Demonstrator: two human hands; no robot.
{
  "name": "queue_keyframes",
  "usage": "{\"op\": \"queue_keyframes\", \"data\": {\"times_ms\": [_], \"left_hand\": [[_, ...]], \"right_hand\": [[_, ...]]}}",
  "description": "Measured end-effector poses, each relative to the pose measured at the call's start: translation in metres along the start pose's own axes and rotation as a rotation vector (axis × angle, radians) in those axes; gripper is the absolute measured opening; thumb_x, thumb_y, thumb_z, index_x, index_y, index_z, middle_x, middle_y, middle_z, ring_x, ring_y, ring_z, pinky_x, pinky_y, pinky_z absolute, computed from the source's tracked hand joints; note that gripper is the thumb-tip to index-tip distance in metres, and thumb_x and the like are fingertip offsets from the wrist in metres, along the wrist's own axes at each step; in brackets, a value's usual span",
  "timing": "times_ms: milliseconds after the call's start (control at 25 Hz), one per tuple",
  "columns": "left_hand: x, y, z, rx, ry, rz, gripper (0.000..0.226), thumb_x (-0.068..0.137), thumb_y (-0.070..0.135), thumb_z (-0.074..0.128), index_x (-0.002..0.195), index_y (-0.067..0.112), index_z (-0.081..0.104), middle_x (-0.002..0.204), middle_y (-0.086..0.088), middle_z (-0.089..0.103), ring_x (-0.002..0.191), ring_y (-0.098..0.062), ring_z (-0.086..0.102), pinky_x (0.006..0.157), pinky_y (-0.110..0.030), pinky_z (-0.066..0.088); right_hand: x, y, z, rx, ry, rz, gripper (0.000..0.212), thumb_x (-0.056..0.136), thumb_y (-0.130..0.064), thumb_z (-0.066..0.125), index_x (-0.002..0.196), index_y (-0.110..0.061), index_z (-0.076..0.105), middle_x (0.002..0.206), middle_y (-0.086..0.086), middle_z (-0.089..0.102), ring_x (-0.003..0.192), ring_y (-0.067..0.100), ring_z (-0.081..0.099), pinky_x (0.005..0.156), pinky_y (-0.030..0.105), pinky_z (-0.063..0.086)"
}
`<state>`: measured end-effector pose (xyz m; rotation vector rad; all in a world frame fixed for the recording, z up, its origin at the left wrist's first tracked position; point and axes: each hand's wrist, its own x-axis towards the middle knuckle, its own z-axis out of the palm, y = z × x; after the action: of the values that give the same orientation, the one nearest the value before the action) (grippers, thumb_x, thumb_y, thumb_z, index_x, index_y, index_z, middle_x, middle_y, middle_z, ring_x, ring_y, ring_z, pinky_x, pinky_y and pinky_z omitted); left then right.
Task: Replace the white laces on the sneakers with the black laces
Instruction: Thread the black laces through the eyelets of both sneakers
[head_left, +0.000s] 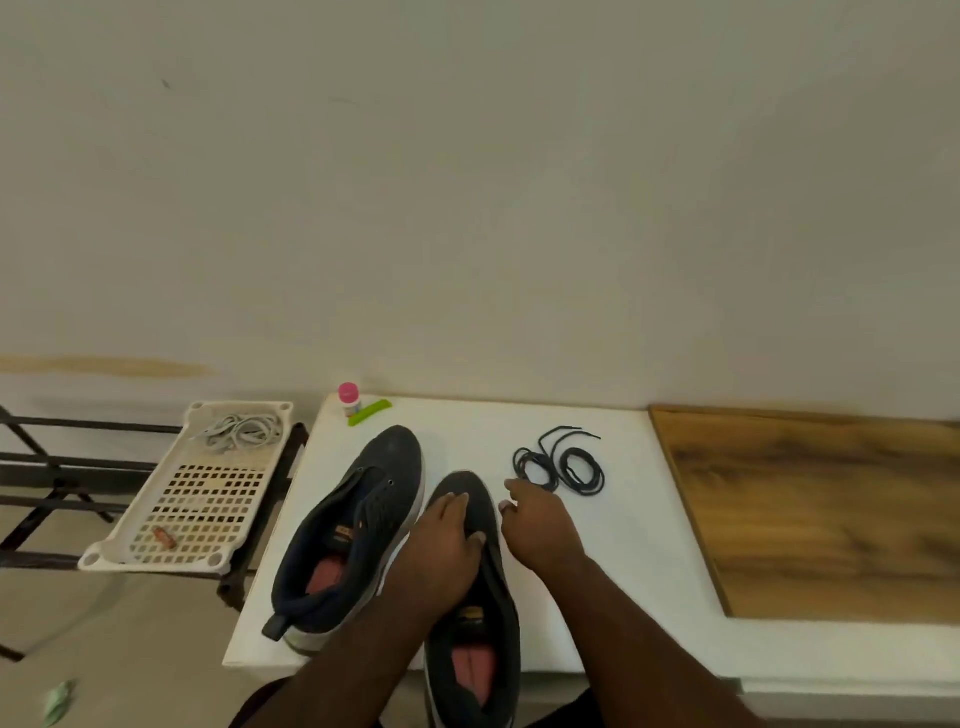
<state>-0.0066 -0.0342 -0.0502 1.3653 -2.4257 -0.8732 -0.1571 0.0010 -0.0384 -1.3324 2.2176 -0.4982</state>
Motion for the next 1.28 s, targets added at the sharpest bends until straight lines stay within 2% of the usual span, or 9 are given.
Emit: {"op": "queue_keyframes", "data": {"times_ms": [120, 320, 480, 560, 680, 800, 960, 1080, 1280], "left_hand": [[-0.001, 0.002, 0.016, -0.069, 0.046, -0.059, 0.051, 0.103, 0.029, 0.043, 0.151, 0.017, 0.034, 0.16, -0.004, 0.029, 0.148, -0.018, 0.023, 0.121, -0.029, 0.016], [0.001, -0.001, 0.032, -0.123, 0.111, -0.118, 0.045, 0.104, 0.029, 0.04, 0.148, 0.02, 0.039, 0.159, 0.001, 0.029, 0.149, -0.015, 0.02, 0.12, -0.025, 0.013], [0.007, 0.0, 0.04, -0.151, 0.111, -0.161, 0.043, 0.105, 0.029, 0.038, 0.148, 0.02, 0.04, 0.159, 0.003, 0.03, 0.149, -0.013, 0.02, 0.119, -0.021, 0.011], [0.013, 0.002, 0.033, -0.171, 0.073, -0.172, 0.042, 0.105, 0.028, 0.04, 0.146, 0.02, 0.043, 0.156, 0.003, 0.035, 0.146, -0.012, 0.027, 0.118, -0.022, 0.016], [0.02, 0.019, 0.004, -0.222, 0.144, -0.179, 0.039, 0.103, 0.03, 0.045, 0.14, 0.021, 0.051, 0.142, 0.005, 0.053, 0.13, -0.012, 0.048, 0.11, -0.025, 0.033], [0.021, 0.044, -0.033, -0.442, 0.06, -0.127, 0.036, 0.103, 0.041, 0.044, 0.135, 0.03, 0.054, 0.126, 0.017, 0.059, 0.116, -0.006, 0.056, 0.102, -0.027, 0.043], [-0.002, 0.055, -0.067, -0.838, -0.123, -0.092, 0.025, 0.099, 0.039, 0.056, 0.121, 0.032, 0.064, 0.102, 0.003, 0.075, 0.095, -0.011, 0.071, 0.088, -0.034, 0.058], [-0.019, 0.053, -0.085, -0.739, -0.006, -0.06, 0.018, 0.096, 0.023, 0.063, 0.113, 0.028, 0.068, 0.08, -0.007, 0.073, 0.067, -0.011, 0.064, 0.066, -0.026, 0.054], [-0.027, 0.054, -0.11, -0.801, 0.216, -0.165, 0.021, 0.101, 0.017, 0.052, 0.095, 0.009, 0.071, 0.069, -0.005, 0.06, 0.058, -0.013, 0.049, 0.054, -0.022, 0.042]], "right_hand": [[0.026, 0.024, -0.006, -0.075, 0.098, 0.062, 0.031, 0.099, -0.022, 0.049, 0.126, -0.011, 0.062, 0.125, 0.007, 0.066, 0.122, 0.025, 0.058, 0.093, 0.029, 0.043], [0.062, 0.029, -0.003, -0.35, 0.099, 0.055, 0.031, 0.1, -0.035, 0.051, 0.125, -0.017, 0.059, 0.121, 0.004, 0.066, 0.12, 0.025, 0.055, 0.095, 0.038, 0.048], [0.066, 0.03, 0.014, -0.497, 0.116, -0.105, 0.021, 0.095, -0.015, 0.046, 0.111, -0.02, 0.059, 0.107, 0.002, 0.068, 0.104, 0.025, 0.063, 0.087, 0.037, 0.047], [0.059, 0.027, 0.009, -0.209, 0.201, -0.053, 0.019, 0.092, -0.014, 0.05, 0.105, -0.019, 0.063, 0.095, 0.0, 0.069, 0.091, 0.021, 0.066, 0.078, 0.034, 0.051], [0.036, 0.003, -0.021, 0.518, 0.335, 0.116, 0.022, 0.09, -0.014, 0.067, 0.111, -0.022, 0.066, 0.084, -0.005, 0.071, 0.079, 0.014, 0.067, 0.072, 0.026, 0.054], [0.0, -0.03, -0.045, 0.953, 0.267, 0.067, 0.027, 0.089, -0.007, 0.071, 0.111, -0.021, 0.066, 0.084, 0.002, 0.075, 0.081, 0.018, 0.073, 0.075, 0.03, 0.06], [-0.042, -0.058, -0.066, 1.195, 0.088, 0.026, 0.025, 0.094, -0.004, 0.064, 0.114, -0.019, 0.067, 0.095, 0.004, 0.078, 0.094, 0.02, 0.074, 0.081, 0.035, 0.061], [-0.059, -0.065, -0.084, 1.208, 0.083, -0.008, 0.028, 0.096, -0.002, 0.061, 0.116, -0.02, 0.067, 0.097, 0.007, 0.077, 0.093, 0.024, 0.074, 0.072, 0.031, 0.06], [-0.07, -0.052, -0.102, 1.156, 0.109, 0.005, 0.026, 0.093, -0.001, 0.064, 0.114, -0.015, 0.068, 0.097, 0.011, 0.076, 0.079, 0.021, 0.071, 0.073, 0.03, 0.06]]}}
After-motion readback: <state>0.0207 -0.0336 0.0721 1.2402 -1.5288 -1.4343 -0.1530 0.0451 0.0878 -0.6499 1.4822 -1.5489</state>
